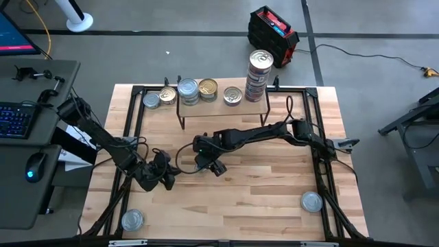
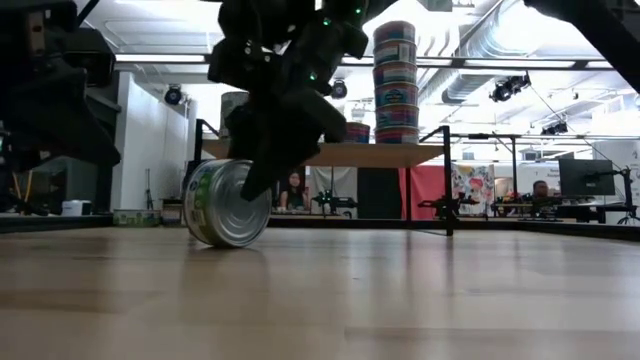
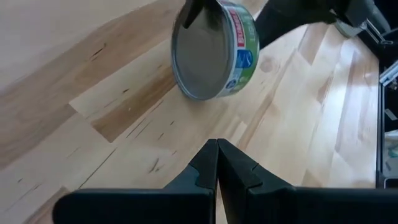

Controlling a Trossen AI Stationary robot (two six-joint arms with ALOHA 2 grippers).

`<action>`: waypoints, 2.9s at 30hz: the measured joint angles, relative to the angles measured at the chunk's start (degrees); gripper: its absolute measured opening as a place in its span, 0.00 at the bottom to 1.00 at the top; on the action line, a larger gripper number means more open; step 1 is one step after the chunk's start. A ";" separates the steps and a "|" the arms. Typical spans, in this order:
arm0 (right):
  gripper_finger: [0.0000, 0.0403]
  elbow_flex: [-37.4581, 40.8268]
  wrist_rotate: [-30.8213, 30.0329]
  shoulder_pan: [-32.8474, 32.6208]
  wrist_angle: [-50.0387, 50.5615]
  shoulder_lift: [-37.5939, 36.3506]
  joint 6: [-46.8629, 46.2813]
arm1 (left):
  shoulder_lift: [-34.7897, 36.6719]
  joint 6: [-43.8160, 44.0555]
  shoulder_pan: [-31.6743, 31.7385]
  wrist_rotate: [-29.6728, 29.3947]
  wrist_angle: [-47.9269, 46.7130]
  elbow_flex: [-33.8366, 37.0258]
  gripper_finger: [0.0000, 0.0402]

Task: Stack canned seafood by type on shelf
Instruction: Stack the green white tuna can on top of the other green white tuna cans on the shelf, then move the green white tuna can closer to the center of the table

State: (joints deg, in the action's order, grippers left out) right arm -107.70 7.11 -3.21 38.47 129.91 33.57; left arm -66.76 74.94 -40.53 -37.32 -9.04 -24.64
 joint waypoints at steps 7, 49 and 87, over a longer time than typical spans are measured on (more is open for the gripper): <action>0.49 -0.12 -0.17 -1.29 0.70 -0.48 -0.77 | 0.03 -0.07 0.65 -0.17 -0.04 0.00 0.00; 0.27 -20.70 -36.50 11.85 -12.69 -2.06 18.70 | 4.16 -19.11 11.69 -2.01 3.16 0.08 0.00; 0.62 -24.44 -32.07 13.35 -10.44 -1.74 11.04 | 4.85 -12.28 12.06 -3.72 5.35 -0.05 0.00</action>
State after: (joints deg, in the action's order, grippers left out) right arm -132.14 -24.96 10.14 28.03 128.16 44.61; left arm -61.91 62.65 -28.47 -41.04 -3.68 -24.69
